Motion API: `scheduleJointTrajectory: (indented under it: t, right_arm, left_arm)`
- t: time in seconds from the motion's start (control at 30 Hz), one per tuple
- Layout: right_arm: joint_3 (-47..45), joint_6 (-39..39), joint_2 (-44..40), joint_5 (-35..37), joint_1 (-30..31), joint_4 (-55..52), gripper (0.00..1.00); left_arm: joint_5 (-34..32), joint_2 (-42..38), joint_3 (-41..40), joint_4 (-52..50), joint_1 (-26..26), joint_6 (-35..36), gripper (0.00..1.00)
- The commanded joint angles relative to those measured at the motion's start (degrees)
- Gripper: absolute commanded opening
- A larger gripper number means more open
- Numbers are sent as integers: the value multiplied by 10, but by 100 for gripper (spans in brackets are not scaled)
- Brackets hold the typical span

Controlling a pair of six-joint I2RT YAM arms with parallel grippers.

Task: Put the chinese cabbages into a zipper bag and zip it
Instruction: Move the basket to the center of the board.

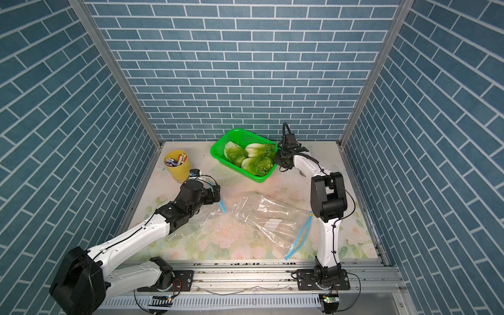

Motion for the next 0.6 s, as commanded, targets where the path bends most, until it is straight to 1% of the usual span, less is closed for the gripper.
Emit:
scheduleJointTrajectory:
  t: [0.0, 0.07, 0.1, 0.2, 0.27, 0.43, 0.57]
  right_arm:
    - [9, -32, 6, 15, 1, -48, 10]
    - [6, -43, -2, 16, 1, -53, 9]
    - [3, -49, -6, 16, -1, -55, 7]
    - [-15, -66, -15, 8, -11, -51, 4]
    - [-29, -78, -24, 6, -18, -44, 4]
    - [-27, -126, -25, -9, -52, -66, 4]
    - [-19, -165, -19, 1, -79, -87, 4]
  left_arm:
    - [-8, -13, 3, -12, -3, -7, 99]
    - [-7, -17, 2, -16, -3, -8, 99]
    - [-7, -20, 0, -19, -3, -8, 99]
    - [-10, -28, 2, -38, -3, -14, 99]
    - [-15, -34, 3, -56, -3, -19, 99]
    - [-25, -52, 13, -115, -3, -33, 100]
    - [-38, -58, 31, -165, -3, -41, 99]
